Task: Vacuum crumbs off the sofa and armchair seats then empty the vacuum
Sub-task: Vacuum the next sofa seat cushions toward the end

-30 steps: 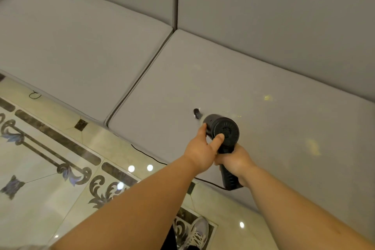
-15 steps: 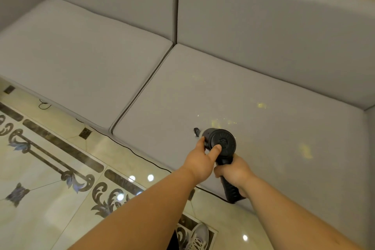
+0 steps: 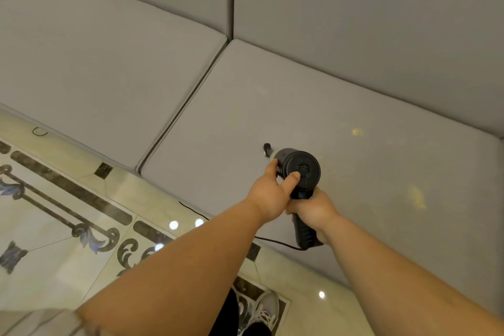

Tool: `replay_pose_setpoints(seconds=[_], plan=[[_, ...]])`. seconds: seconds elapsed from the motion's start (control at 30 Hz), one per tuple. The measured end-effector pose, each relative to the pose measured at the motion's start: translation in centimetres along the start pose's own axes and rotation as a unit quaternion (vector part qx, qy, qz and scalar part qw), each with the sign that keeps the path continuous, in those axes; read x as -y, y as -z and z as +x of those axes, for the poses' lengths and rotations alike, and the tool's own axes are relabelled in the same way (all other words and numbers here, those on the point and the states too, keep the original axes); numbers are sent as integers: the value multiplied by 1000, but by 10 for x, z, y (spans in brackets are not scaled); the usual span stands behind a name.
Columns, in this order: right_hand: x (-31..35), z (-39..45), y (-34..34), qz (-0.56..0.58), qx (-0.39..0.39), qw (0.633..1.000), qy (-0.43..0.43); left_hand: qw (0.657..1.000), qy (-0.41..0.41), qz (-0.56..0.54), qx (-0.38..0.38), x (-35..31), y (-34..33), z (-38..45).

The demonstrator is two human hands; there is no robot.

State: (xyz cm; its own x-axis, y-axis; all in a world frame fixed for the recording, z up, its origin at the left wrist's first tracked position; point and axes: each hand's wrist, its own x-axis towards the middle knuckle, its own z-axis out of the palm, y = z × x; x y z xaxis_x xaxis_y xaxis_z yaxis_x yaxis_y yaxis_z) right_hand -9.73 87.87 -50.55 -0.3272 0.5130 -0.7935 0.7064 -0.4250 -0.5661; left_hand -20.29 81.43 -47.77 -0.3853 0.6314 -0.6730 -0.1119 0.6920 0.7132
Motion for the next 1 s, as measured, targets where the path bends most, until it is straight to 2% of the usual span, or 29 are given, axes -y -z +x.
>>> replay_pose_setpoints(seconds=[0.13,0.4,0.73,1.0], plan=[[-2,-3,3,-2,-12,1000,-2,1000,-3,-9,7,-1,-3,-3],[11,-9,-13,-20,9,1000,18,999,-11,-11,-50,2,12,-15],[3,-18,-8,-16,-29,999,14,998,-10,-60,-16,6,3,-16],[27,-6,-36,-14,34,998,44,997,-12,-21,-71,5,40,-16]])
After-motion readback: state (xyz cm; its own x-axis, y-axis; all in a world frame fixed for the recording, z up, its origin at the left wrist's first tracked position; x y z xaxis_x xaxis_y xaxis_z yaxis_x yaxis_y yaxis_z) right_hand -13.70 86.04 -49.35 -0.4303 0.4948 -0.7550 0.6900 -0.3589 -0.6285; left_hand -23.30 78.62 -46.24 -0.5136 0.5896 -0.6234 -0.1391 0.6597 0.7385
